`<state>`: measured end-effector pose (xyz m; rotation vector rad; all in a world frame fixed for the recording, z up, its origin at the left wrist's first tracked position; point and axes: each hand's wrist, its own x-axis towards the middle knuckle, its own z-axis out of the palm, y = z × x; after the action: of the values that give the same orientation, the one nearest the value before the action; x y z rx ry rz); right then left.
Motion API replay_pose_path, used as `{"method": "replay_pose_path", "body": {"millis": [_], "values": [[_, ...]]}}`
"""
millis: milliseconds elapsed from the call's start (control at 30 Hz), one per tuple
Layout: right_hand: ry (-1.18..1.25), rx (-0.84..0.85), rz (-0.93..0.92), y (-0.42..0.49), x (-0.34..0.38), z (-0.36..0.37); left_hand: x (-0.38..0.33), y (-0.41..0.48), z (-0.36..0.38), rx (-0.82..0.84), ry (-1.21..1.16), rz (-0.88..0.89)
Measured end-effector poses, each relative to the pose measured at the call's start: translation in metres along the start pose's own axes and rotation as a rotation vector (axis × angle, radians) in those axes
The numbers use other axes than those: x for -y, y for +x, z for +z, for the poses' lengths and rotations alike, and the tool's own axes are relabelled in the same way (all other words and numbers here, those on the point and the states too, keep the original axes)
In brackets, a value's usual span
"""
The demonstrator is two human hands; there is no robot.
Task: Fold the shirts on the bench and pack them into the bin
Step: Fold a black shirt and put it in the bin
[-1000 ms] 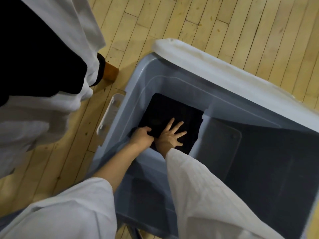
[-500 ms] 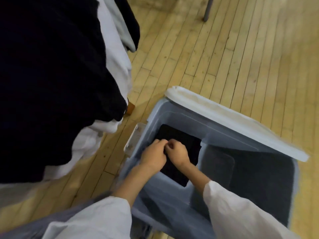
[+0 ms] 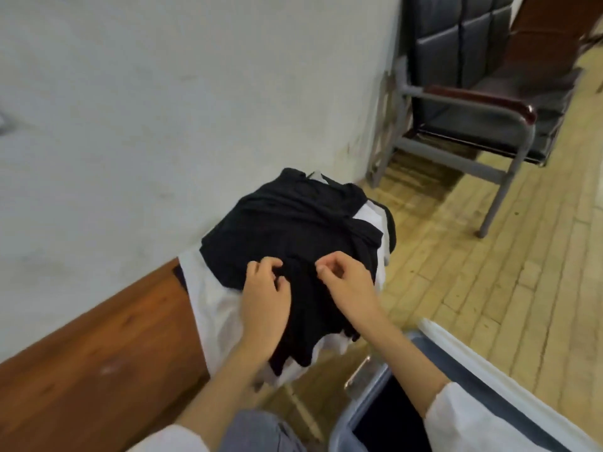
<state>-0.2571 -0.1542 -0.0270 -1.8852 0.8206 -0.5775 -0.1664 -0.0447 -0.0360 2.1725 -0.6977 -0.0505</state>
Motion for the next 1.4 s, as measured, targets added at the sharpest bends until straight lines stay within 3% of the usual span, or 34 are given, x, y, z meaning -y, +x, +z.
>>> {"method": "replay_pose_path", "body": {"millis": [133, 333, 433, 533, 633, 700, 800, 900, 967, 1100, 1167, 1267, 1400], "values": [[-0.07, 0.046, -0.036, 0.031, 0.035, 0.039, 0.035, 0.026, -0.025, -0.002, -0.028, -0.243], [-0.363, 0.253, 0.106, 0.059, 0.042, 0.078, 0.071, 0.048, -0.033, 0.019, -0.384, -0.669], [-0.526, 0.209, 0.071, 0.059, 0.035, 0.083, 0.075, 0.054, -0.037, -0.012, -0.444, -0.718], [-0.429, 0.162, 0.1, 0.06, 0.032, 0.083, 0.065, 0.051, -0.046, -0.076, -0.507, -0.703], [-0.298, 0.143, 0.077, 0.057, 0.033, 0.083, 0.056, 0.055, -0.057, -0.125, -0.977, -0.84], [-0.192, 0.136, 0.029, 0.048, 0.036, 0.082, 0.052, 0.06, -0.066, -0.075, -1.364, -0.994], [-0.03, 0.185, 0.033, 0.028, 0.048, 0.085, 0.031, 0.051, -0.088, 0.094, -1.492, -1.135], [0.078, 0.216, 0.142, 0.014, 0.062, 0.091, 0.008, 0.032, -0.109, 0.21, -1.466, -1.107], [0.051, 0.138, 0.138, 0.01, 0.072, 0.092, -0.002, 0.024, -0.119, 0.268, -1.442, -1.004], [-0.433, -0.003, 0.002, 0.0, 0.092, 0.088, -0.003, 0.009, -0.149, 0.306, -1.414, -0.876], [-0.622, 0.152, -0.019, -0.002, 0.098, 0.089, 0.004, 0.003, -0.166, 0.291, -1.406, -0.832], [-0.644, 0.384, 0.071, -0.017, 0.108, 0.106, 0.025, -0.012, -0.202, 0.212, -1.424, -0.788], [-0.646, 0.554, 0.101, -0.056, 0.125, 0.166, 0.077, -0.039, -0.261, 0.024, -1.412, -0.774]]}}
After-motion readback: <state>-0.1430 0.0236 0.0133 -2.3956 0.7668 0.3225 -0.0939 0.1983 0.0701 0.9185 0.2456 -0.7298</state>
